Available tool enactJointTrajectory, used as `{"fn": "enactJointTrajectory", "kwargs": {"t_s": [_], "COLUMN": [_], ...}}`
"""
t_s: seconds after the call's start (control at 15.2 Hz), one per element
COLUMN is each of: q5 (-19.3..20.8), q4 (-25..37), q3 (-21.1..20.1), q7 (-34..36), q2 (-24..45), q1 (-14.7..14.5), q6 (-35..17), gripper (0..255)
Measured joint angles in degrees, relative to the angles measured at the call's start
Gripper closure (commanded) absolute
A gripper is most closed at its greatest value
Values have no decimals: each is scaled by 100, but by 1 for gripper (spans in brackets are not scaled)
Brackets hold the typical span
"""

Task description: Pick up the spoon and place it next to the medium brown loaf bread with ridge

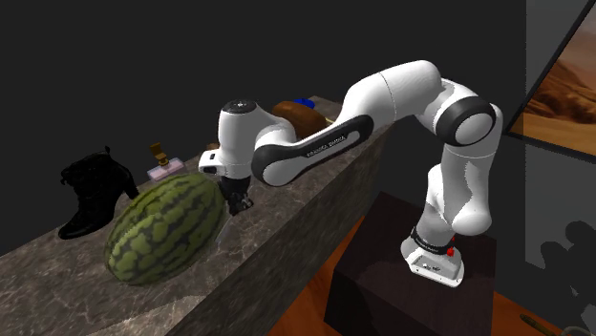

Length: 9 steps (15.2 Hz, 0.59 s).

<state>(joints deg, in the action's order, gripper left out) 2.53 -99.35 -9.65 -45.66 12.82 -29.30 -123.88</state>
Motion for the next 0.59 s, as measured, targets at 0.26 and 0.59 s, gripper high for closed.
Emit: {"fn": "enactJointTrajectory", "kwargs": {"t_s": [0.26, 0.59], "q5": [-15, -32], "q4": [252, 568], "q3": [-3, -9], "q7": [-17, -29], "q2": [-43, -109], "q1": [2, 3], "q6": [291, 672], "gripper": [255, 255]}}
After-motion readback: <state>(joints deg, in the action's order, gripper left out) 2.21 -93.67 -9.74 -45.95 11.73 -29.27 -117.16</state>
